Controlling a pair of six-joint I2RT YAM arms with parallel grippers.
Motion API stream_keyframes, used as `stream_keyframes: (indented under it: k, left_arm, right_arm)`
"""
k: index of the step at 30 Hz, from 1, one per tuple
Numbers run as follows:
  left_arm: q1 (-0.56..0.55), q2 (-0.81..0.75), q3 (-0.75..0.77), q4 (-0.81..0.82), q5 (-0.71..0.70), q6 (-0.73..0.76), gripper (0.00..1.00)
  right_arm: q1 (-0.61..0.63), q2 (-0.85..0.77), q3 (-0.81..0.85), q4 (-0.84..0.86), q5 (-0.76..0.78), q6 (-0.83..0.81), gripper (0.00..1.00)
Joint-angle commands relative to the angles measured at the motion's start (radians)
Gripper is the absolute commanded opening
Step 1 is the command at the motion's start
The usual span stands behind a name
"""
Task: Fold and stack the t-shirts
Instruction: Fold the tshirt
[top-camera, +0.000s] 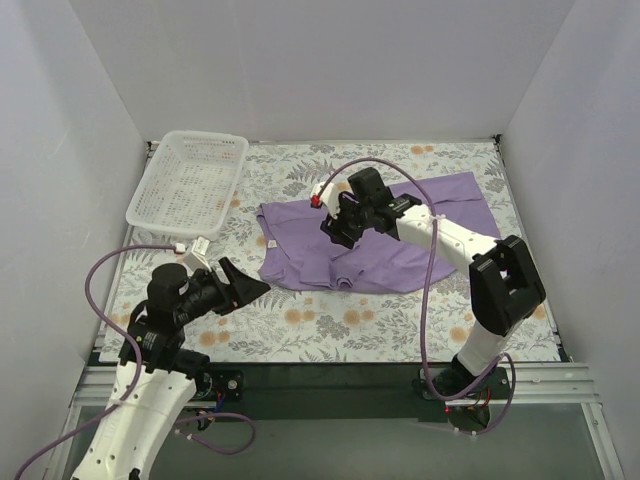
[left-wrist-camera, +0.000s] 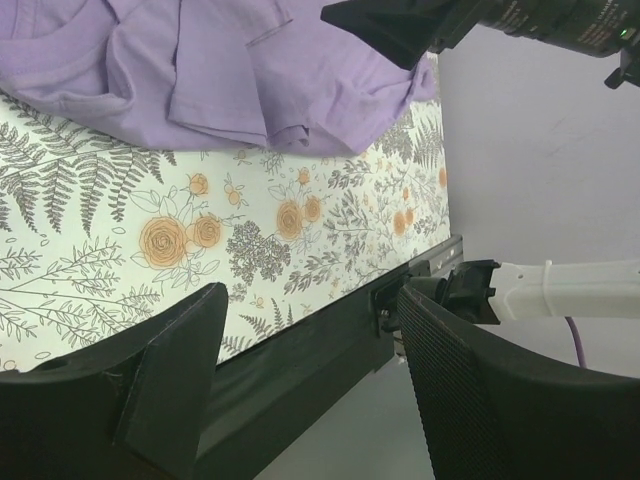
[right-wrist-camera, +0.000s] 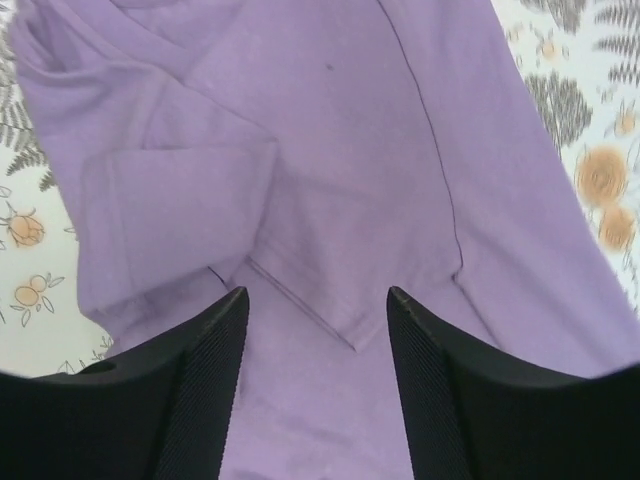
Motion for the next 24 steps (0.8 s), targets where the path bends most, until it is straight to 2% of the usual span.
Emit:
stream_keyframes:
  k: [1, 6, 9, 12, 17, 19, 24]
  left_arm:
    - [-0.002, 0.043, -0.029, 0.034, 0.049, -0.005, 0.68]
    - [-0.004, 0.198, -0.063, 0.141, 0.115, -0.029, 0.66]
    - [-0.013, 0.324, -0.035, 0.210, 0.086, -0.020, 0.61]
    - [-0.050, 0.466, 0.004, 0.292, 0.036, -0.035, 0.56]
    - [-0.188, 0.756, 0.092, 0.351, -0.107, -0.039, 0.55]
    - [-0.225, 0.856, 0.136, 0.359, -0.174, -0.040, 0.54]
    - [-0.242, 0.970, 0.201, 0.359, -0.296, -0.026, 0.52]
  right_arm:
    - [-0.031, -0.040, -0.030, -0.007, 0.025, 0.067, 0.65]
    - [-0.049, -0.195, -0.163, -0.053, -0.208, -0.086, 0.69]
    - [-0.101, -0.276, -0.241, -0.073, -0.293, -0.123, 0.70]
    - [-0.221, -0.350, -0.300, -0.075, -0.347, -0.119, 0.71]
    - [-0.469, -0.500, -0.457, -0.064, -0.462, -0.106, 0.71]
    - [-0.529, -0.564, -0.532, -0.052, -0.497, -0.102, 0.72]
    - [-0.695, -0.643, -0.636, -0.019, -0.580, -0.085, 0.73]
